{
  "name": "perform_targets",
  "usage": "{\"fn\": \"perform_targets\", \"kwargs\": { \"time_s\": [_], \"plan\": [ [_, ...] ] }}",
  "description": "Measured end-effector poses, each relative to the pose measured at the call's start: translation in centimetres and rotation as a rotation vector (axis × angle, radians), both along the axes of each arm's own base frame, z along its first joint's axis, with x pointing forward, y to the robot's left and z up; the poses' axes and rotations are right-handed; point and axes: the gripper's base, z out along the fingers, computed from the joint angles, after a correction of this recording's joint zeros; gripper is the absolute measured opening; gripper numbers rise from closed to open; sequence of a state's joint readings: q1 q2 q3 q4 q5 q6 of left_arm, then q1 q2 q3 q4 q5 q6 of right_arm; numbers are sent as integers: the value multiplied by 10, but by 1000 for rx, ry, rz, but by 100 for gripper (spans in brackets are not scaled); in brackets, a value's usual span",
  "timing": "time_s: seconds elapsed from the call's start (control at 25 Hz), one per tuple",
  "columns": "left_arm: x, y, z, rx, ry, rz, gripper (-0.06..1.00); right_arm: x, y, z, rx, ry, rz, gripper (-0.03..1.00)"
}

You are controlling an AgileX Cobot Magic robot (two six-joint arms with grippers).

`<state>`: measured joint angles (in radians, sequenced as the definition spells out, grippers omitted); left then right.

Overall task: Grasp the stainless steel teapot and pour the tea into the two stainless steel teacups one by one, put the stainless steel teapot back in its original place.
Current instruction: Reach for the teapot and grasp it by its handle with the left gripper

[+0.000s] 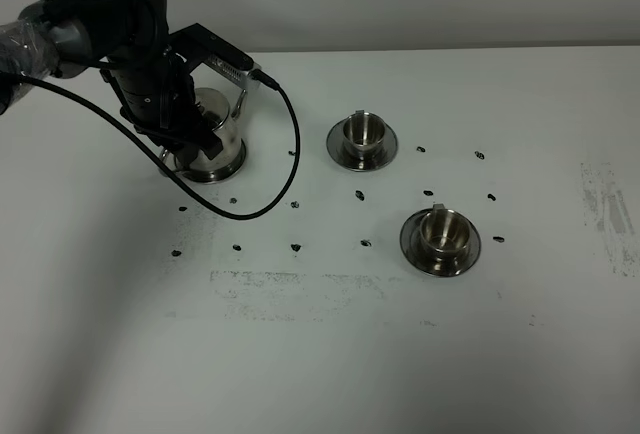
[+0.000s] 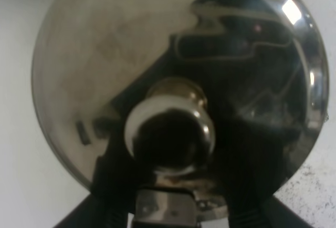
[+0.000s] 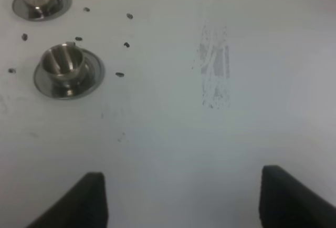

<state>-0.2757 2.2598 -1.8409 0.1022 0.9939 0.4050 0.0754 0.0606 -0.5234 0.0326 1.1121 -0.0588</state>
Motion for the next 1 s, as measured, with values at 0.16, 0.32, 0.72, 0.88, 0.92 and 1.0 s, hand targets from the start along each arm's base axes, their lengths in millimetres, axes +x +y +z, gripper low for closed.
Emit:
{"fn": "perform_targets", "kwargs": {
  "time_s": [0.16,0.32,0.72,0.88,0.92,1.0],
  "plan": [
    [1,2,0,15,-8,35,39,0,0,0,0,0,0,59],
    [0,2,0,17,0,54,30,0,0,0,0,0,0,59],
    [-1,2,0,19,5,54,18,0,0,0,0,0,0,59],
    [-1,1,0,22,6,53,18,0,0,0,1,0,0,59],
    [-1,2,0,24,5,53,18,0,0,0,1,0,0,59],
    [-1,2,0,23,4,70,18,0,0,0,1,0,0,59]
  ]
}}
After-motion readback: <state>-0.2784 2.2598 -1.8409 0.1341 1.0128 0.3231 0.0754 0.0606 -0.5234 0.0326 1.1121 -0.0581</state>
